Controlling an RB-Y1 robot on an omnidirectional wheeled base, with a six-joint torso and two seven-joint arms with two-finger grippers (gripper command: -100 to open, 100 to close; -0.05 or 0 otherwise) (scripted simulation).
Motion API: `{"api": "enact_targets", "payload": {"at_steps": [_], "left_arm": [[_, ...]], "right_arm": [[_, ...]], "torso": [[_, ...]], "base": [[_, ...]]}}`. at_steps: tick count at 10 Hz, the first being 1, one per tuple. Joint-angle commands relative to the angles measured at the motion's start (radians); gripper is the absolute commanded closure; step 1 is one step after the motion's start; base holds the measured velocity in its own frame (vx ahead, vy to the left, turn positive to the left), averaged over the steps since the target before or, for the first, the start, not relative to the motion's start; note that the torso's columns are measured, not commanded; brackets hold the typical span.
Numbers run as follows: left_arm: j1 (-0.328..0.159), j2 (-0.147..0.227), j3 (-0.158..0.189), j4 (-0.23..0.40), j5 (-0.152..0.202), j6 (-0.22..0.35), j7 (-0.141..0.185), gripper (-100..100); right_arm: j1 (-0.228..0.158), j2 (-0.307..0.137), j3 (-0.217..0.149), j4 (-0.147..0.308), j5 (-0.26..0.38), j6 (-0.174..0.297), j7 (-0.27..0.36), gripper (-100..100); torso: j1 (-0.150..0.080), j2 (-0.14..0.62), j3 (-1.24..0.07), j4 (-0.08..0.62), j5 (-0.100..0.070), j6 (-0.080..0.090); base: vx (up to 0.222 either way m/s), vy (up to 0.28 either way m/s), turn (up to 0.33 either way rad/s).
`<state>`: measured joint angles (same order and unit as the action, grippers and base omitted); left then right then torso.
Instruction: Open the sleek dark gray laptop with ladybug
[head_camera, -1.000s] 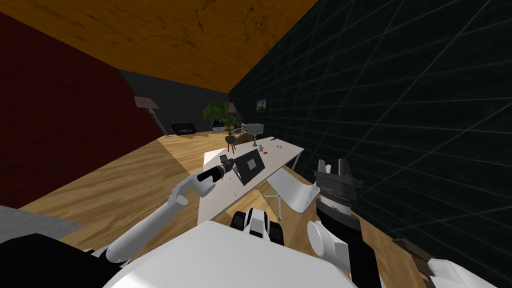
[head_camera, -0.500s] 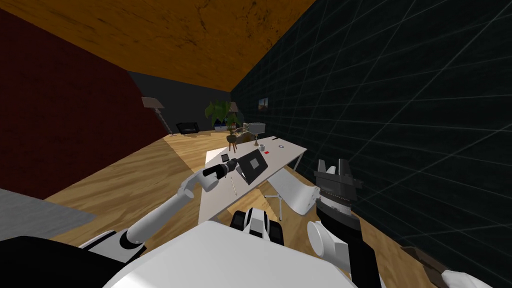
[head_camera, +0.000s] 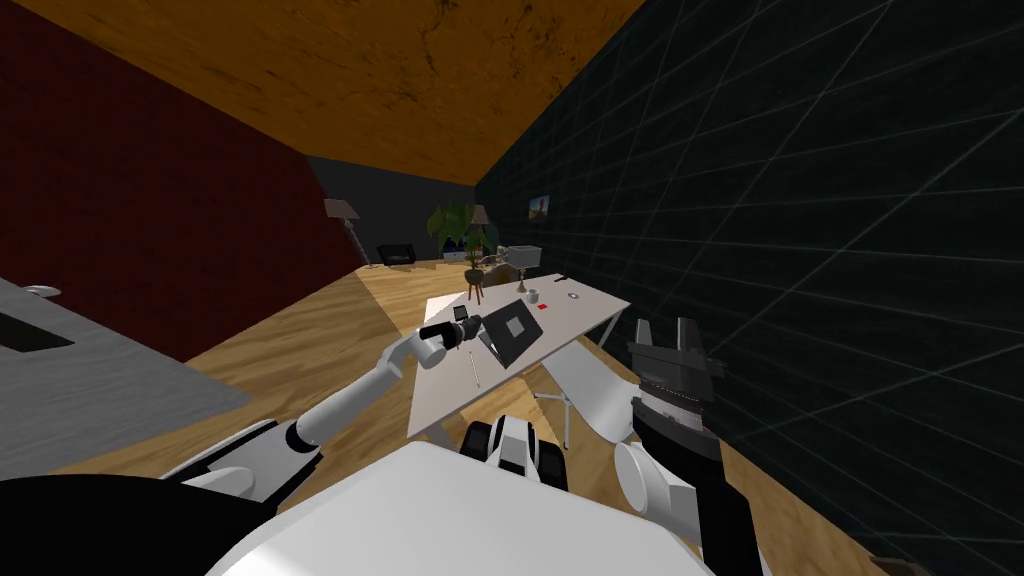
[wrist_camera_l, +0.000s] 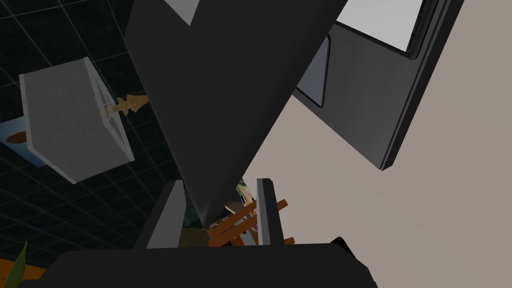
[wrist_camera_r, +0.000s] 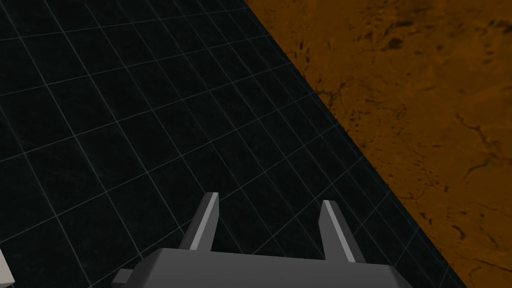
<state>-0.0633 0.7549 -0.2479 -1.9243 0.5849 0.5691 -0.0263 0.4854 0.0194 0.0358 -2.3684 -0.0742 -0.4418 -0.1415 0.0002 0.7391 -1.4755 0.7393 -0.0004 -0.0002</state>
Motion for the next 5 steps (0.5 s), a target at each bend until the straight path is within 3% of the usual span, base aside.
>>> {"api": "enact_targets", "payload": {"at_steps": [1,2,4,5], "left_arm": [[-0.033,0.003,-0.004,0.017,0.062,-0.003,-0.006,100],[-0.074,0.022,-0.050,0.064,0.099,-0.008,-0.046,100],[-0.127,0.022,-0.050,0.101,0.160,-0.008,-0.046,100],[-0.154,0.041,-0.096,0.137,0.190,-0.013,-0.085,100]], "right_arm": [[0.000,0.000,0.000,0.000,0.000,0.000,0.000,0],[0.000,0.000,0.000,0.000,0.000,0.000,0.000,0],[0.000,0.000,0.000,0.000,0.000,0.000,0.000,0],[0.000,0.000,0.000,0.000,0.000,0.000,0.000,0]], "torso": [[-0.001,0.000,0.000,0.001,0.000,0.001],[-0.001,0.001,0.001,0.001,0.000,0.000],[-0.001,0.000,0.000,0.001,0.000,0.001],[-0.001,0.000,0.000,0.001,0.000,0.002]], "base": [[0.000,0.002,-0.028],[0.001,-0.008,0.316],[-0.001,-0.014,0.059],[0.017,-0.026,0.197]]}}
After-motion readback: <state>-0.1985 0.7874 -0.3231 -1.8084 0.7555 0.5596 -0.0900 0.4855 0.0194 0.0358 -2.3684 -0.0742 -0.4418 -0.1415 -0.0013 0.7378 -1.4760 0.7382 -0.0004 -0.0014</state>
